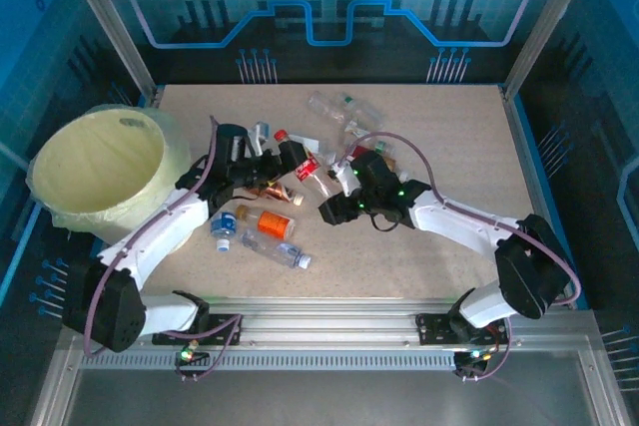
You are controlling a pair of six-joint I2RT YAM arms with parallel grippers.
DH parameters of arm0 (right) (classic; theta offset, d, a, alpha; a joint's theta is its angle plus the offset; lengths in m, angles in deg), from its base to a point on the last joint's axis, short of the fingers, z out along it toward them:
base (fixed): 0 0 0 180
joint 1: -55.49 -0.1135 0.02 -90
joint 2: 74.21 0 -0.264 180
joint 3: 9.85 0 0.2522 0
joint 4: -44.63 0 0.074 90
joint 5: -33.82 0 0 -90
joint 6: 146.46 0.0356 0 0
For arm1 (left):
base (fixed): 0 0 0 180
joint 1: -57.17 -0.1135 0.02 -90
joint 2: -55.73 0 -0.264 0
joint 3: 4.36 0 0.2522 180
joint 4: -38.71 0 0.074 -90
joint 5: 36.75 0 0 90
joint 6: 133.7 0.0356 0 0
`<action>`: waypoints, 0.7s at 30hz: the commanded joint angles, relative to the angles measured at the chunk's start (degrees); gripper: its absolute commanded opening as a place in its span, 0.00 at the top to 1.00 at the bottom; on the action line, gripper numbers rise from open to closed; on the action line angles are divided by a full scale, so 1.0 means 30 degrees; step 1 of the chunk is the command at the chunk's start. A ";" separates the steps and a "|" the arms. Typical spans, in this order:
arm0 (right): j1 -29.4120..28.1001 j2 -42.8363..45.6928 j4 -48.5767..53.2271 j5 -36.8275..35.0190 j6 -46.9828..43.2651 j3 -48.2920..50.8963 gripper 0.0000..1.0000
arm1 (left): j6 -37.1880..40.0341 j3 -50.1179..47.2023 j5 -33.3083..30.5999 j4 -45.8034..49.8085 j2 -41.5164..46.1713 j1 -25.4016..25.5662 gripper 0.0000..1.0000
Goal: Put the plastic bottles in the bin
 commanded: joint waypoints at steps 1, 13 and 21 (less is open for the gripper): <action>-0.0187 0.0931 -0.2573 0.2900 0.1993 0.0587 0.50 | -0.1002 -0.0617 0.0454 -0.2066 -0.0333 0.0127 0.01; -0.0460 0.0808 -0.5126 0.4985 0.3358 0.0869 0.46 | -0.1306 -0.0884 0.0689 -0.2888 -0.0251 0.0624 0.19; -0.0462 0.1746 -0.4636 0.4220 0.1880 0.0993 0.30 | -0.1211 -0.0713 -0.0461 -0.3298 -0.0104 0.0736 0.38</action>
